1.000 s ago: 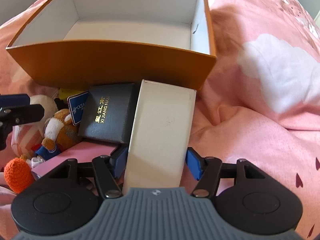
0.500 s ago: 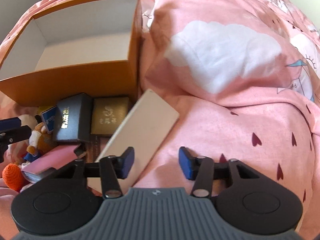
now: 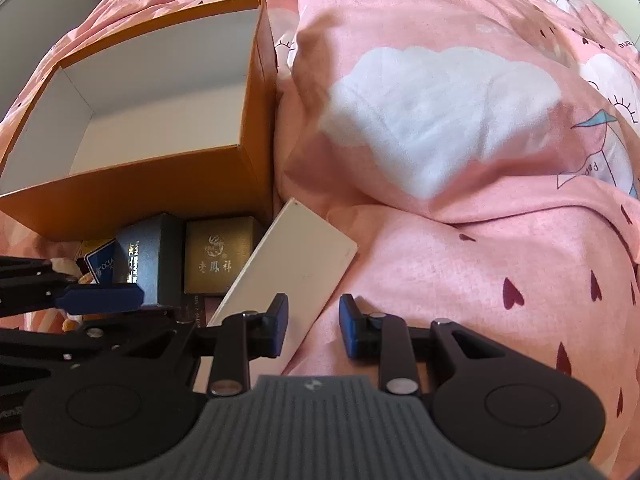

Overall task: Organize objects
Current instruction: 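Grasp the long white box upright with the left gripper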

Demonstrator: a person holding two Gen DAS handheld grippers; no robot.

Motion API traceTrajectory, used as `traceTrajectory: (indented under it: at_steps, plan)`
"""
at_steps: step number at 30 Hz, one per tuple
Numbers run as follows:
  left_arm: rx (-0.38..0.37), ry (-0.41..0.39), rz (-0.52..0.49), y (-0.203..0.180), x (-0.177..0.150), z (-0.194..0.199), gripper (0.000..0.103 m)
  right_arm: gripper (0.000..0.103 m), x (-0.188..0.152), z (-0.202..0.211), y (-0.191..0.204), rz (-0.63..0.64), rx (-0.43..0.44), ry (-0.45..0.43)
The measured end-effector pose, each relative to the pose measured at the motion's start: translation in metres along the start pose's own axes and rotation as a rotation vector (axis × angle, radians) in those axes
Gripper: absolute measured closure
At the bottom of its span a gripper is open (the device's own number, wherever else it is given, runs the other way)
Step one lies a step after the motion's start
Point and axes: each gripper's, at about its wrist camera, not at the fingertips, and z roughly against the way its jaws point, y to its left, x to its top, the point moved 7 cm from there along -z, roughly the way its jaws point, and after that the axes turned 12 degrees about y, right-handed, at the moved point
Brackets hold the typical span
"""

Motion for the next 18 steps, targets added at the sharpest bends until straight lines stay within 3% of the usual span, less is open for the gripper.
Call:
traceTrajectory:
  at_steps: [2, 10, 14, 18]
  plan:
    - [-0.004, 0.037, -0.008, -0.004, 0.005, -0.013, 0.067, 0.075, 0.001, -0.009, 0.007, 0.01, 0.008, 0.002]
    - [-0.05, 0.136, 0.016, -0.011, 0.019, -0.046, 0.06, 0.103, 0.004, -0.025, -0.013, 0.006, 0.01, 0.034]
    - [-0.065, 0.172, 0.028, -0.017, 0.025, -0.06, 0.053, 0.103, 0.007, -0.031, -0.018, 0.011, 0.039, 0.046]
    - [-0.067, 0.178, 0.041, -0.02, 0.028, -0.066, 0.056, 0.103, 0.01, -0.036, -0.024, 0.002, 0.062, 0.05]
